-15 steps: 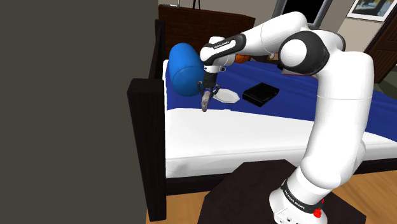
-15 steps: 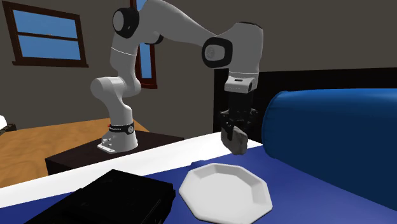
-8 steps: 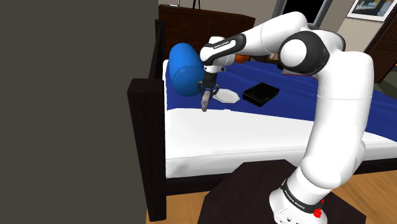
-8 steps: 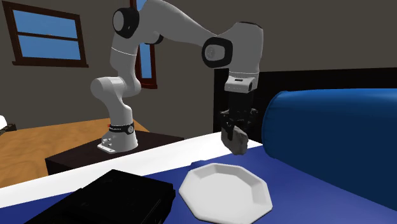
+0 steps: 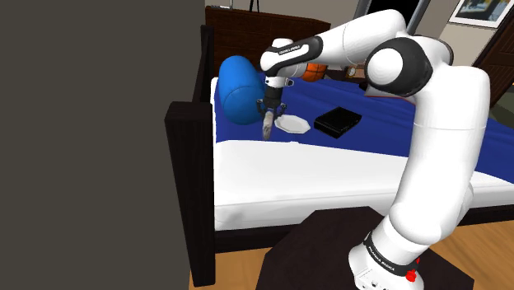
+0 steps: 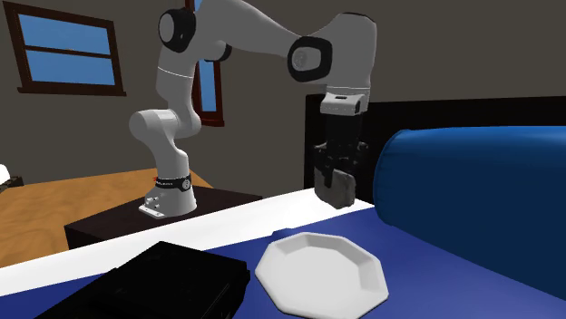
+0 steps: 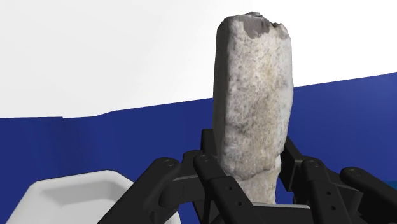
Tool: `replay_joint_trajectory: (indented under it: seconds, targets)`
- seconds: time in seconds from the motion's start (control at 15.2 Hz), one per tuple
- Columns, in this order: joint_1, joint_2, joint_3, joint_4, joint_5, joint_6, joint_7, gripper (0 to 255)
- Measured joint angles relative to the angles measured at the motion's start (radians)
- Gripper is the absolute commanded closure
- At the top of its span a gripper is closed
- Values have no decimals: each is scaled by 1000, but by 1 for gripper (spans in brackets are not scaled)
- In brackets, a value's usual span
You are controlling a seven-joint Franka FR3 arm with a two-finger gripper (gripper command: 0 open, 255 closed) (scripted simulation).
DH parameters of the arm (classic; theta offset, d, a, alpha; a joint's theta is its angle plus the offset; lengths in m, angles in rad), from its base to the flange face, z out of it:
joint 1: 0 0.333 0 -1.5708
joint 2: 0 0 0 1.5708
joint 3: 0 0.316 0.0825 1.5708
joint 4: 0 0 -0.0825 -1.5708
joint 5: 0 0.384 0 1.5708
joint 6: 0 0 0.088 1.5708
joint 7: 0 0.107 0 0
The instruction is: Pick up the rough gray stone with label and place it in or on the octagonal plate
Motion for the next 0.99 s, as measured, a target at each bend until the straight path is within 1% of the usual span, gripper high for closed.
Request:
replay_joint_trajectory:
  seconds: [0.66, 0.79, 0.99]
  targets:
    - [0, -37, -1, 76, -6, -113, 14, 255]
    - [-17, -27, -10, 97, -5, -125, -10, 255]
    - [-57, 21, -27, 185, -2, -171, -60, 255]
